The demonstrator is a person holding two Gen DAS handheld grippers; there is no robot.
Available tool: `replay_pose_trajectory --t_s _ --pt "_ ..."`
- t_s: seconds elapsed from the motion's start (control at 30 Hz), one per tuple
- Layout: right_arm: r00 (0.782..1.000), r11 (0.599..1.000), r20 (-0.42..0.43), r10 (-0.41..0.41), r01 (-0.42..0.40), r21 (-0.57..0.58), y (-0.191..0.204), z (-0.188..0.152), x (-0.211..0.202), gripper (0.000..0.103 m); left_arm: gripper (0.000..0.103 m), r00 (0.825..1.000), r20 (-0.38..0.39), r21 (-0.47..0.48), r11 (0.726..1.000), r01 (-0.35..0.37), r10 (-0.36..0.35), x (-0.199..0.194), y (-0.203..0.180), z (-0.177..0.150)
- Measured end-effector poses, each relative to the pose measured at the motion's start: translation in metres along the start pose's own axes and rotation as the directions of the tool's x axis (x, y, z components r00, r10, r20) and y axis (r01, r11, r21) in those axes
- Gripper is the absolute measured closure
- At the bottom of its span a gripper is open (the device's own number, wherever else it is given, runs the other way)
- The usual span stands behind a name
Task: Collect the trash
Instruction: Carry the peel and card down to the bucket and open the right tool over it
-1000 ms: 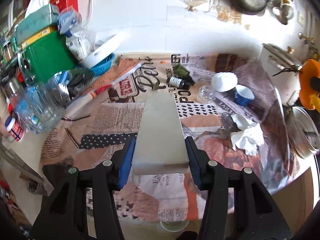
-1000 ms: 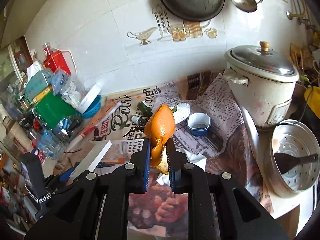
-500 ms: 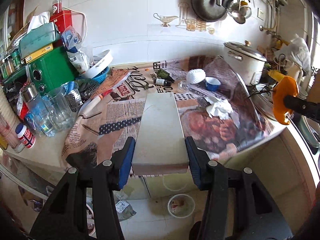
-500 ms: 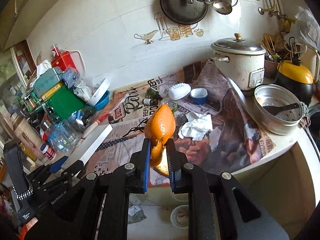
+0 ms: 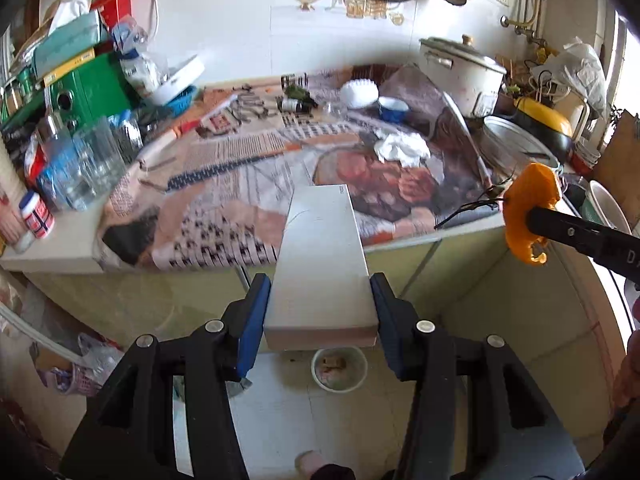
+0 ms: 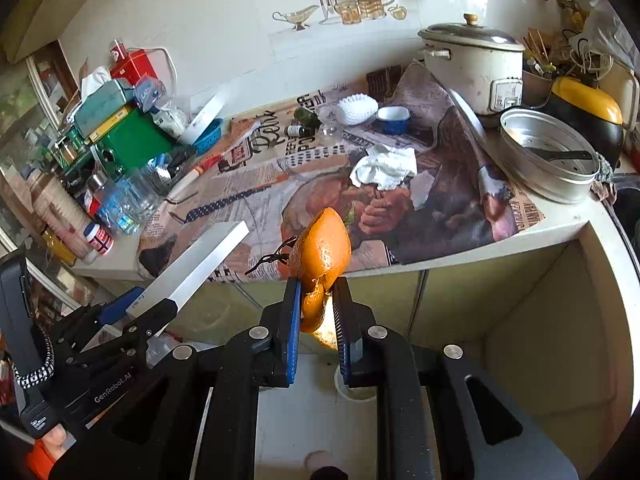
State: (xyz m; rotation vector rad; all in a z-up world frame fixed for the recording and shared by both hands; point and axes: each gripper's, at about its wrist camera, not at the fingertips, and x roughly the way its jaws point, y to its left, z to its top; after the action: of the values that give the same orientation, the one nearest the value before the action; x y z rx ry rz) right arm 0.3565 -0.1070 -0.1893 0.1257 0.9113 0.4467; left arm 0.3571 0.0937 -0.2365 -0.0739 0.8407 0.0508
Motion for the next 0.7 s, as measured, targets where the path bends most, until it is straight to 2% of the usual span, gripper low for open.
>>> replay_pose_trajectory --t_s 0.1,0.33,0.53,0.7 --pt "0.999 1.000 -0.046 0.003 -0.003 -0.006 -0.013 -0.017 0.018 0.089 0.053 0.999 -0.046 -0.026 1.000 0.014 -0.016 0.019 -0.012 -0.024" --pt "0.986 1.000 -0.165 -0.008 0.004 -0.021 -0.047 -0.065 0.078 0.089 0.053 0.990 -0.139 -0.075 0.997 -0.004 -0.007 0.079 -0.025 -0.086" --pt "0.958 1.000 -0.286 -0.016 0.020 0.012 -0.076 -0.118 0.152 0.089 0.053 0.975 -0.223 -0.152 0.987 -0.048 0.013 0.145 -0.012 -0.146" --pt "0.928 0.999 -0.372 -0.016 0.030 0.030 -0.087 -0.160 0.225 0.089 0.053 0.960 -0.277 -0.162 0.983 -0.086 0.038 0.199 0.004 -0.190"
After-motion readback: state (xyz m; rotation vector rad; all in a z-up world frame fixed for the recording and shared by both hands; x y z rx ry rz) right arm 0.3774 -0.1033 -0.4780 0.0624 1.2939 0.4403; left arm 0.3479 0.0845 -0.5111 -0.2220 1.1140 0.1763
